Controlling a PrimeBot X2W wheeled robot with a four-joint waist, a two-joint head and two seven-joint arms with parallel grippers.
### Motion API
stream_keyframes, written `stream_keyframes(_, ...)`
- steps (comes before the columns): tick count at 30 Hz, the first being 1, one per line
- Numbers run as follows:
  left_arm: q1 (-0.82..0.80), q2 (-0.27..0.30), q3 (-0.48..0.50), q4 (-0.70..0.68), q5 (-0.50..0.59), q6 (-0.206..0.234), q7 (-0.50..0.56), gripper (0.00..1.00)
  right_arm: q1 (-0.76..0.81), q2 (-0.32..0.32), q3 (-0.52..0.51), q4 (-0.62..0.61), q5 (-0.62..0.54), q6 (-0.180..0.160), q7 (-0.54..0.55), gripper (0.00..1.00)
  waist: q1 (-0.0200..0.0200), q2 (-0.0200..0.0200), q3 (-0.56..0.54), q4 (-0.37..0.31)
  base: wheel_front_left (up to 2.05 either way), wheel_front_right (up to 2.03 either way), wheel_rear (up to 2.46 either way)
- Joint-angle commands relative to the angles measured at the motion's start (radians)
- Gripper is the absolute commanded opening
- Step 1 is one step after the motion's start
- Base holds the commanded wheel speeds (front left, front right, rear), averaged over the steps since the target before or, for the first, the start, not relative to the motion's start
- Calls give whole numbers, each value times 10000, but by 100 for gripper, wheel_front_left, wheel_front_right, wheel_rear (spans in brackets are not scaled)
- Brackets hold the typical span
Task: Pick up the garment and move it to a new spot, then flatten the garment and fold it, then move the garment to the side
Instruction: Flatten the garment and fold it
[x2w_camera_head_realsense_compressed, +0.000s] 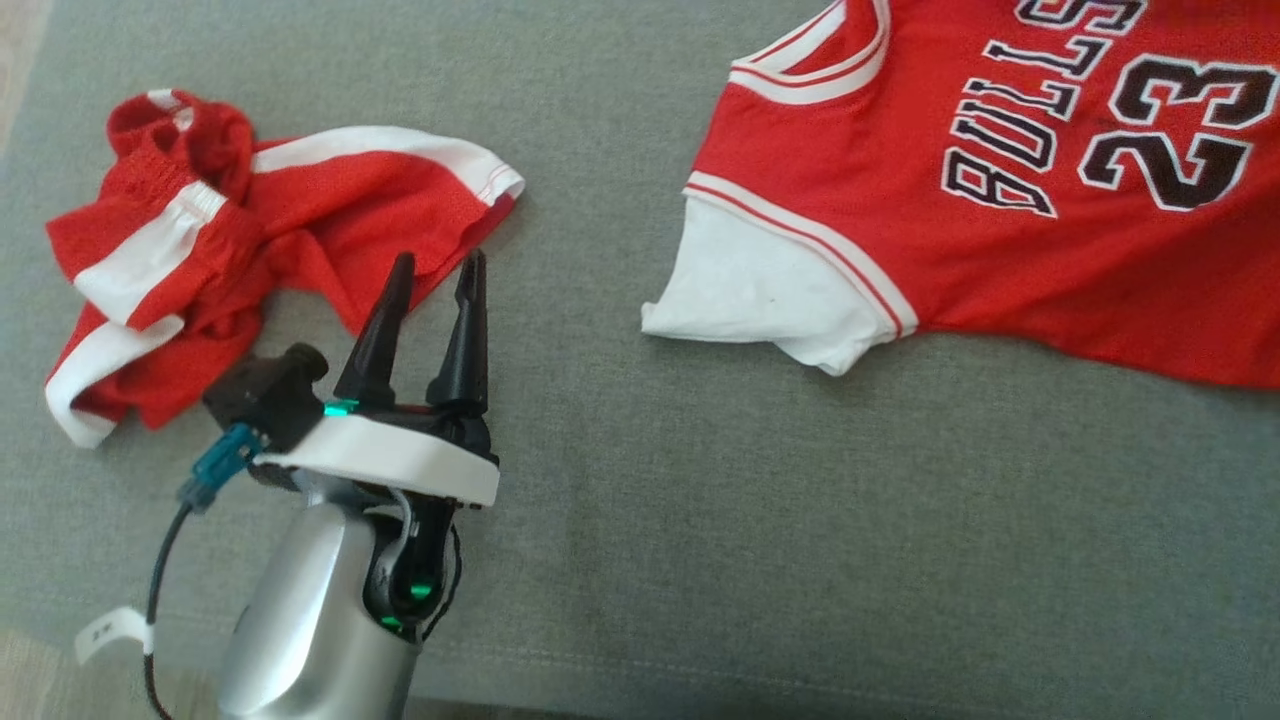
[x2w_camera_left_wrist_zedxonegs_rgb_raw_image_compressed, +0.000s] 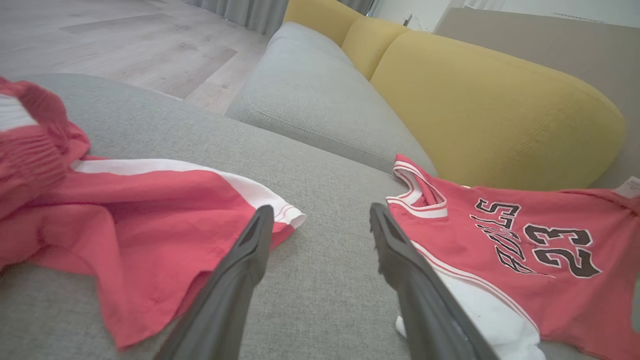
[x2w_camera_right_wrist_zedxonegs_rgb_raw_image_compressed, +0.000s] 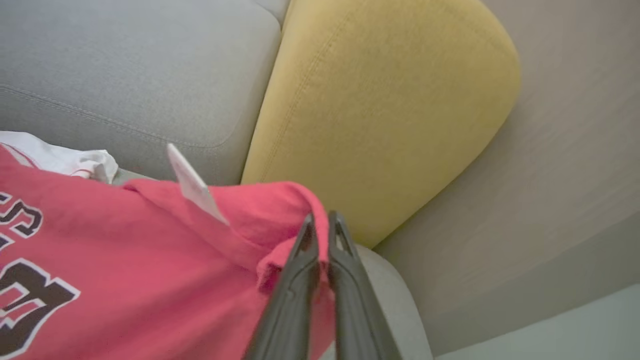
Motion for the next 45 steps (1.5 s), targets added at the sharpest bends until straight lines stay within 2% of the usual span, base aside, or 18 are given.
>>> stream_keyframes(1,-347,144,326,-318,-74,-52,-49,100,-336,-168,175,-97,-46,35,-87,100,0,0,92,82,0,0,0)
stream_keyframes(6,-337,144,464,-270,-74,17,-49,100,-668,676,661,116,-92,35,-585,100,0,0,-23,-64,0,0,0)
stream_keyframes(14,-209,144,604,-226,-52,23,-49,100,-791,1258,839,499,325,35,-1512,100,0,0,-717,-484,0,0,0)
stream_keyframes(19,31,144,658,-267,-65,85,-49,100,-452,1880,817,105,1015,35,-2268,100,0,0,-1338,-805,0,0,0)
stream_keyframes(27,575,144,786,-392,-166,261,-49,100,1954,3467,523,-1926,2298,35,-2708,100,0,0,-2175,-1282,0,0,0)
stream_keyframes(35,897,144,738,-466,-115,314,-49,100,5098,4999,36,-4195,1957,35,-2728,100,0,0,-2462,-1598,0,0,0)
stream_keyframes(38,964,144,740,-423,-75,302,-49,100,5946,5409,-37,-4693,1821,35,-2765,100,0,0,-2470,-1736,0,0,0)
stream_keyframes(45,929,144,678,-277,9,236,-49,100,6539,5710,80,-5143,1843,35,-2763,100,0,0,-2319,-2045,0,0,0)
